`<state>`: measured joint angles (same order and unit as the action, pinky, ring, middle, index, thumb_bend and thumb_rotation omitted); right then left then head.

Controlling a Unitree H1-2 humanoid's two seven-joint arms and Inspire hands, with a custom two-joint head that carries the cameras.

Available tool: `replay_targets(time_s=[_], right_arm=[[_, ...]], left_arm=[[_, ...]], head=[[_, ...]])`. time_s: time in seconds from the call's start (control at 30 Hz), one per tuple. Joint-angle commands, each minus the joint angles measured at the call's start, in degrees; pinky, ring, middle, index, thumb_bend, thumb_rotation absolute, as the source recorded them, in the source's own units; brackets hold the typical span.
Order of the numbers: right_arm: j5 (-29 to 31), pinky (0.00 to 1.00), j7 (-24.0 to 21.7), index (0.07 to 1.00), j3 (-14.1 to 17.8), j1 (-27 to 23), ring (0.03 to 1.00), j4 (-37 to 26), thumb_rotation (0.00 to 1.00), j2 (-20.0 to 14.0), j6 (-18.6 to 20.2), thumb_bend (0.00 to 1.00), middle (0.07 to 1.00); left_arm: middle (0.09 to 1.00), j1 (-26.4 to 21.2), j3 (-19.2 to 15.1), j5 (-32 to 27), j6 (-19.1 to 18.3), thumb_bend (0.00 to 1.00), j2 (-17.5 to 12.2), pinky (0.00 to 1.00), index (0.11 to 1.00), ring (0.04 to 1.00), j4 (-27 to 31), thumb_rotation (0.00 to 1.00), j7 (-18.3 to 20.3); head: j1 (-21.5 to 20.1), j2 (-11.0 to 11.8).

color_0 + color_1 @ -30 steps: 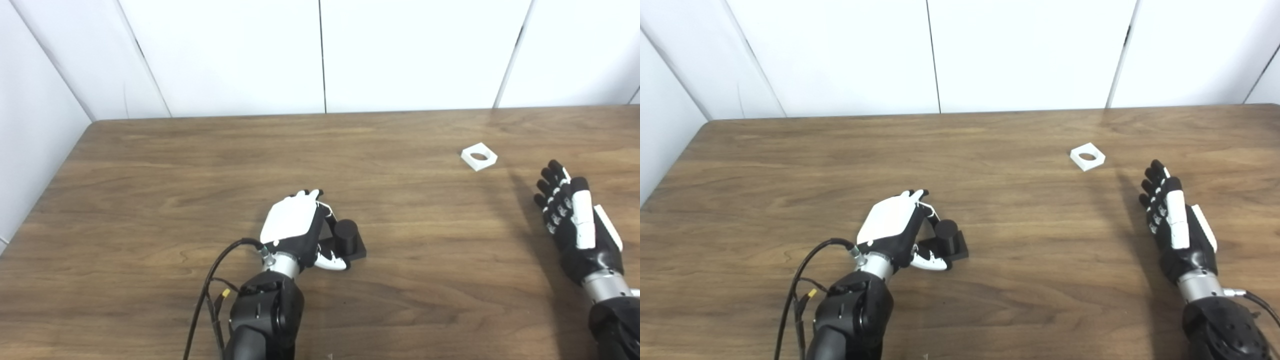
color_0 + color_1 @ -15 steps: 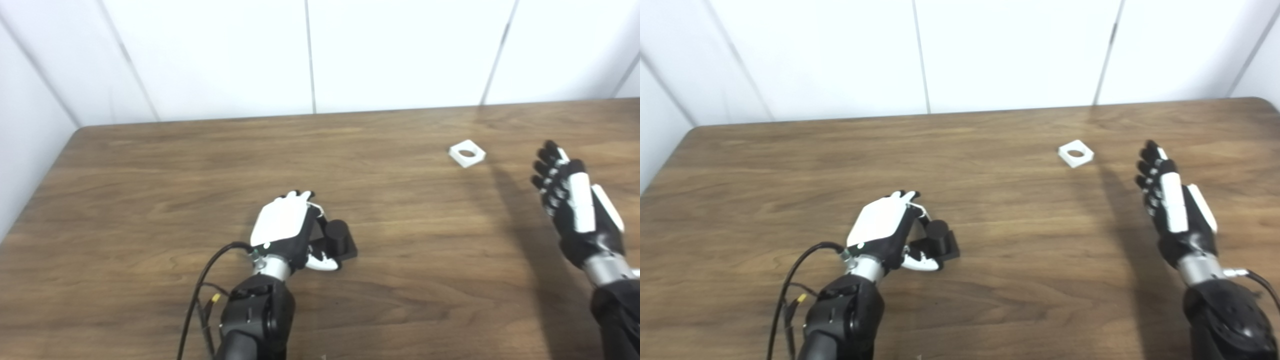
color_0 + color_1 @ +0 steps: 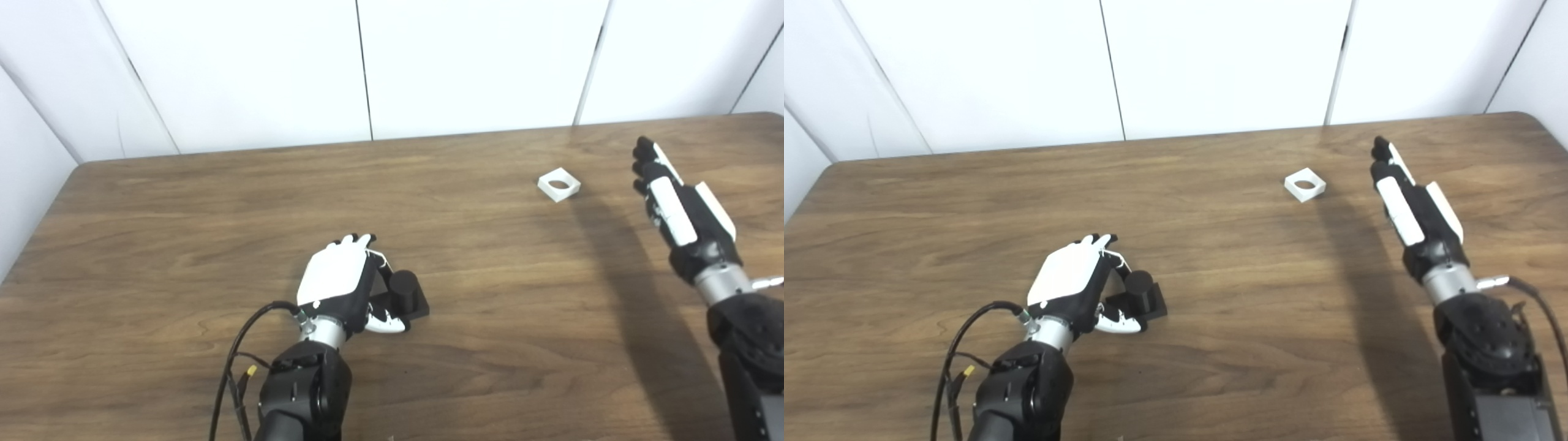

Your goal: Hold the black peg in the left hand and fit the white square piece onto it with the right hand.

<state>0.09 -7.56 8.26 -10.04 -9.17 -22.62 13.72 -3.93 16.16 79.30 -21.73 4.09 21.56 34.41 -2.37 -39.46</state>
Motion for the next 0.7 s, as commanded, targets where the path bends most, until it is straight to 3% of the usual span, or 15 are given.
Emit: replay_targets(time_s=[0.0, 0.2, 0.3, 0.67], right_arm=[[-2.31, 1.0, 0.04, 1.0, -0.57, -3.75, 1.0, -0.06, 0.79, -2.29, -0.73, 0.64, 1.0], [-9.12, 0.99, -0.21, 0.995, -3.92, -7.12, 1.0, 3.79, 0.55, -6.43, -2.7, 0.7, 1.0], [-12.43, 1.0, -0.42, 0.959, -5.71, -8.9, 1.0, 5.34, 0.49, -8.21, -2.7, 0.74, 1.0], [-21.1, 1.0, -2.29, 0.877, -11.4, -15.38, 1.0, 12.44, 0.4, -13.1, -5.64, 0.8, 1.0]], left_arm=[[0.963, 0.8, -0.41, 1.28, -0.28, 0.52, -1.4, 1.0, 0.481, 1.0, -0.72, 0.06, 0.21], [0.964, 0.81, -0.24, 1.6, -0.28, 0.52, -1.48, 1.0, 0.481, 1.0, -0.85, 0.06, 0.2], [0.963, 0.79, -0.18, 1.72, -0.2, 0.52, -1.63, 1.0, 0.48, 1.0, -0.91, 0.06, 0.19], [0.961, 0.61, -0.08, 1.61, -0.19, 0.52, -1.84, 1.0, 0.481, 1.0, -1.38, 0.06, -0.24]], head=[[0.02, 0.01], [0.01, 0.09], [-0.03, 0.15], [-0.23, 0.47]])
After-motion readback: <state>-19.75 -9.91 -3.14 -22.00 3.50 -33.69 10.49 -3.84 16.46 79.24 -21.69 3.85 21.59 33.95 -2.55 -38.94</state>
